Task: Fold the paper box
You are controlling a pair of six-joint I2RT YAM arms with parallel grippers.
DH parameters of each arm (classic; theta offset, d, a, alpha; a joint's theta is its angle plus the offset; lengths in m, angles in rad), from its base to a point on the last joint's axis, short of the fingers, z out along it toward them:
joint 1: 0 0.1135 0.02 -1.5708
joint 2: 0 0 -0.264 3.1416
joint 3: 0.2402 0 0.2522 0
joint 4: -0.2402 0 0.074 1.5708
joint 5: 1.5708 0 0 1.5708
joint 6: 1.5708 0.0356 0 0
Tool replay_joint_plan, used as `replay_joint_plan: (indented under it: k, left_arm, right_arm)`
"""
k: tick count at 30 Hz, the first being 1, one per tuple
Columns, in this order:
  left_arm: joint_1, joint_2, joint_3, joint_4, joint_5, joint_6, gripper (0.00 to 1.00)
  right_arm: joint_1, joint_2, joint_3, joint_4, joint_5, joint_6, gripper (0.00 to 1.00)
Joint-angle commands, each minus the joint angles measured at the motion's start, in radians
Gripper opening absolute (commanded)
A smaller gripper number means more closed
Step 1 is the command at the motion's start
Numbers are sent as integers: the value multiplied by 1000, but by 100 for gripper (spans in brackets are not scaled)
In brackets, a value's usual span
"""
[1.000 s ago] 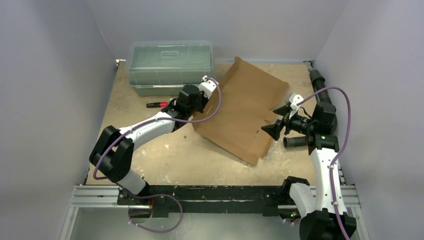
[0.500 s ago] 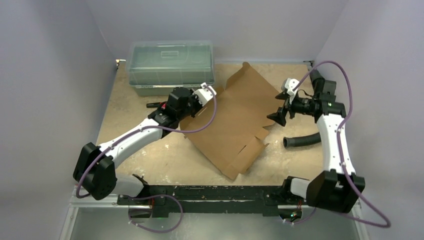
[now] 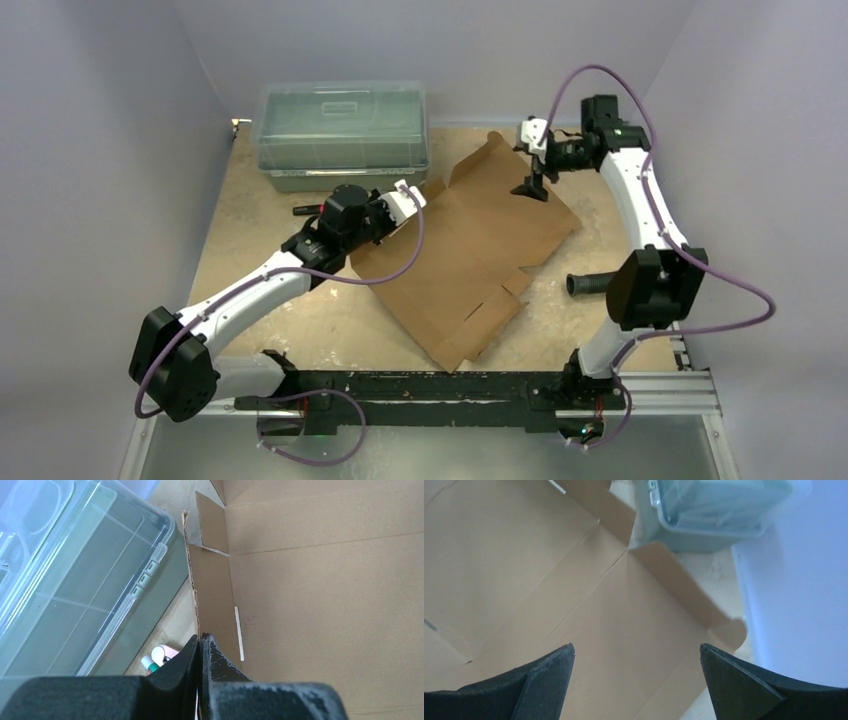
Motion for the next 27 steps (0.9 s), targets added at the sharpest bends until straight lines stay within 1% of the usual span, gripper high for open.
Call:
replay_joint_plan:
  k: [1, 3, 6, 8, 10, 13, 15, 18, 22, 27]
  left_arm:
    - [-3, -40, 20, 33, 28, 29, 0]
    - [-4, -44, 27, 32, 30, 31, 0]
    - [-3, -43, 43, 22, 33, 35, 0]
    - [-4, -44, 51, 18, 36, 35, 0]
    - [-3, -48, 52, 13, 40, 32, 0]
    - [-5, -58, 46, 16, 48, 25, 0]
    - [-5, -62, 47, 16, 56, 19, 0]
    - [-6, -65, 47, 18, 64, 4, 0]
    - [-10, -66, 46, 14, 75, -17, 0]
    - [-16, -74, 48, 7, 78, -31, 0]
  right_arm:
    - [77, 107, 237, -113, -6, -144, 99]
    - [117, 191, 363, -181, 24, -191, 99]
    - [176, 264, 445, -194, 91, -202, 99]
    - [198, 305, 469, -201, 116, -204, 99]
    - [208, 339, 491, -207, 122, -208, 97]
    - [218, 391, 528, -220, 145, -232, 90]
    - [231, 422, 546, -231, 171, -262, 83]
    - [245, 450, 561, -236, 199, -290, 79]
    - [260, 467, 575, -220, 233, -326, 75]
    - [262, 468, 583, -185, 232, -317, 72]
